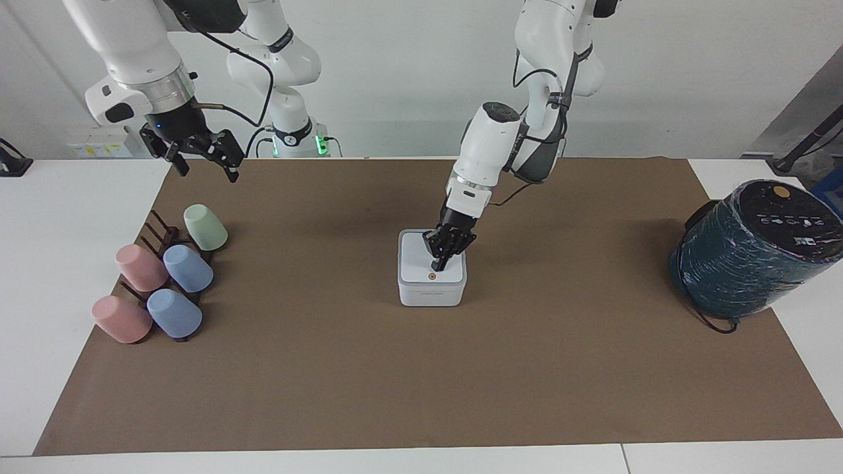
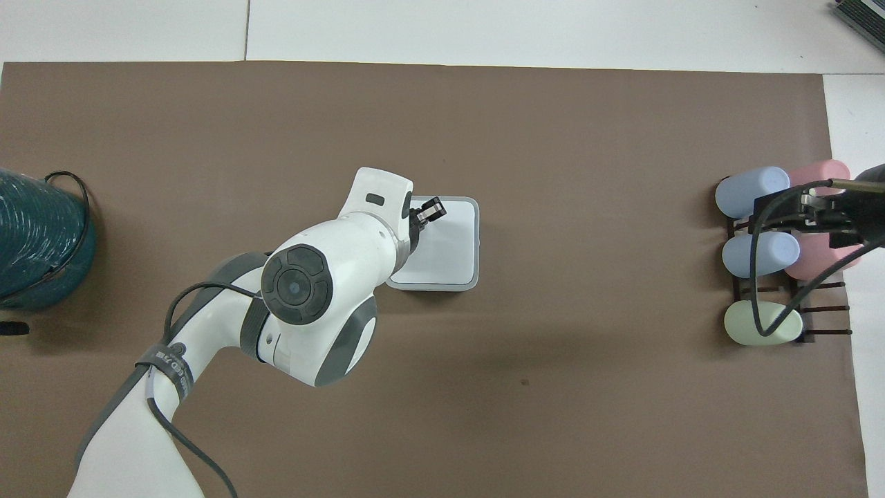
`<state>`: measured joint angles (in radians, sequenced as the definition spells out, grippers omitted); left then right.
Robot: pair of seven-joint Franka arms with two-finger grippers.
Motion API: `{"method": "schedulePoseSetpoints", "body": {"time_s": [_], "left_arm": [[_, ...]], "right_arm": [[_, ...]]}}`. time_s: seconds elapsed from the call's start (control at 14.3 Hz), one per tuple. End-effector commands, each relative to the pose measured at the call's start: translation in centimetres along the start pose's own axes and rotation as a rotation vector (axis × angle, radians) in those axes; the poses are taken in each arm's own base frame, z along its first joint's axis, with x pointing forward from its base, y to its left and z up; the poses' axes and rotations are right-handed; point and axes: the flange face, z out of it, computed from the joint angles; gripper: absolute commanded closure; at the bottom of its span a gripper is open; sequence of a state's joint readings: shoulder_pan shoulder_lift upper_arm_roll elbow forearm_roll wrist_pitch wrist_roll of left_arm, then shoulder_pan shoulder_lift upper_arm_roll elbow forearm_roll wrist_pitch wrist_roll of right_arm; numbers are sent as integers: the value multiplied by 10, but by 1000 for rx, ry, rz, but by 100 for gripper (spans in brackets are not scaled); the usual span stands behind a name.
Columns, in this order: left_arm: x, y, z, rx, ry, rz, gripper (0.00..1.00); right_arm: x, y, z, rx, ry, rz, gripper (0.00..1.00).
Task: Close trash can lid
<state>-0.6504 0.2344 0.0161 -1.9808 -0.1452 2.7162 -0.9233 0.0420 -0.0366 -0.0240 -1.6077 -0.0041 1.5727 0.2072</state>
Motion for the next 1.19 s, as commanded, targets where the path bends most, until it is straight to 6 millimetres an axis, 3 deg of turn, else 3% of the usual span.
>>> {"method": "schedulePoseSetpoints", "body": {"time_s": [0.0,0.21,0.49,0.7,0.84,1.12], "left_arm": [[-11,0,22,15,-22,4,88],[-20,0,31,27,-34,17,88],[-14,5,27,33,-35,21,87],[10,22,0,93,-82,11,87],[37,30,-24,137,-110,-13,87],[89,14,-71,222,-104,-21,85]], "right_arm": [[-5,4,-2,12,-10,-17,0],[-5,4,-2,13,-9,-17,0],[-5,3,-2,13,-7,-19,0],[-5,3,-2,13,-9,-19,0],[-5,4,-2,12,-10,-17,0],[-6,3,-2,12,-10,-19,0]]}}
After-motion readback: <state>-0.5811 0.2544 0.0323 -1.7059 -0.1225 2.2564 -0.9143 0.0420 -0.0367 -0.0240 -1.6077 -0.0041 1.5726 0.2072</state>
